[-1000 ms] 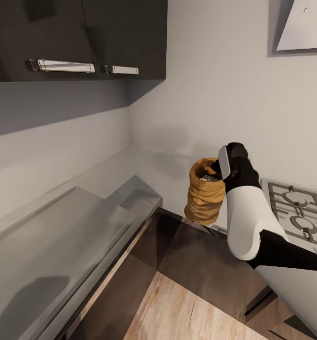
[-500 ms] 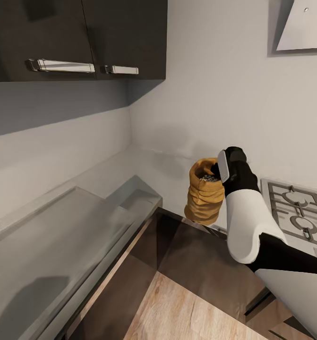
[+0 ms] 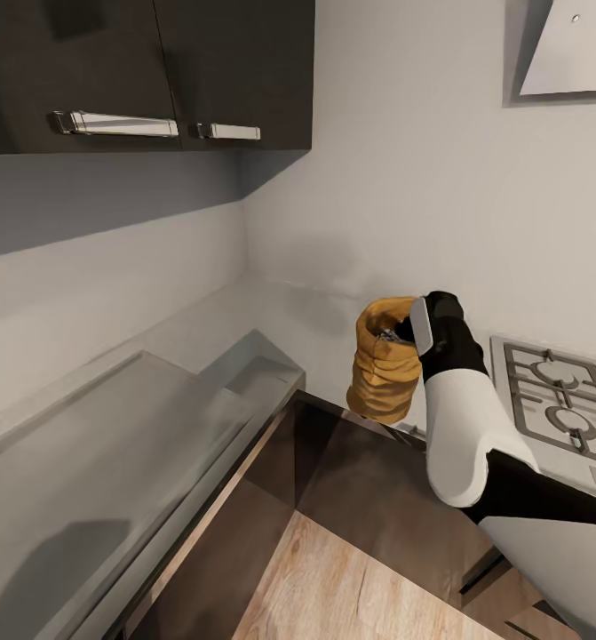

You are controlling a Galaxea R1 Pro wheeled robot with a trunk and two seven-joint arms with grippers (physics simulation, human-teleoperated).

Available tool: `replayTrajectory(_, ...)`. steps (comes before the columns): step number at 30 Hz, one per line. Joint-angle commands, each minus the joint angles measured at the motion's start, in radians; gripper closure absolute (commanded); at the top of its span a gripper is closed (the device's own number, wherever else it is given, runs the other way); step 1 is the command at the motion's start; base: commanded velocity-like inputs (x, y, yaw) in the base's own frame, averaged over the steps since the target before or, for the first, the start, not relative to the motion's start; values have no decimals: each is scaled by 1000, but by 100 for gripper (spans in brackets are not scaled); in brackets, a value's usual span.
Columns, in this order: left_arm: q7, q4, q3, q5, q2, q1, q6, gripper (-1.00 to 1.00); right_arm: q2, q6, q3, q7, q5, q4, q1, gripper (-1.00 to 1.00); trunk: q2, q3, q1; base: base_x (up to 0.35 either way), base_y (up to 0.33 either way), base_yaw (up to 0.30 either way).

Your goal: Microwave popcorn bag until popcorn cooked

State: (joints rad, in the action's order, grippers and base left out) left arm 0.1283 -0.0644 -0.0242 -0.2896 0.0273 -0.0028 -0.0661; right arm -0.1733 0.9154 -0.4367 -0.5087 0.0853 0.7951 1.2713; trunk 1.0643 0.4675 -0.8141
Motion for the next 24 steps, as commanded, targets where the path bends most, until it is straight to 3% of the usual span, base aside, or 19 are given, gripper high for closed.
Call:
replayTrajectory(1, 2, 0, -2, -3, 0, 0, -3, -100, -1, 5, -4, 4, 8, 1, 1, -100, 1, 1, 0, 0, 0, 0)
replayTrajectory(9, 2, 0, -2, -3, 0, 0, -3, -100, -1, 5, -5, 5, 7, -56, -1, -100, 1, 1, 0, 0, 0, 0)
replayTrajectory(10, 2, 0, -2, -3, 0, 0, -3, -100, -1, 4, -5, 5, 7, -64, -1, 100, 1, 1, 0, 0, 0, 0)
replayTrajectory(24, 2, 0, -2, -3, 0, 0, -3, -100, -1, 15, 0, 8, 8, -73, -1, 100, 1, 1, 0, 0, 0, 0)
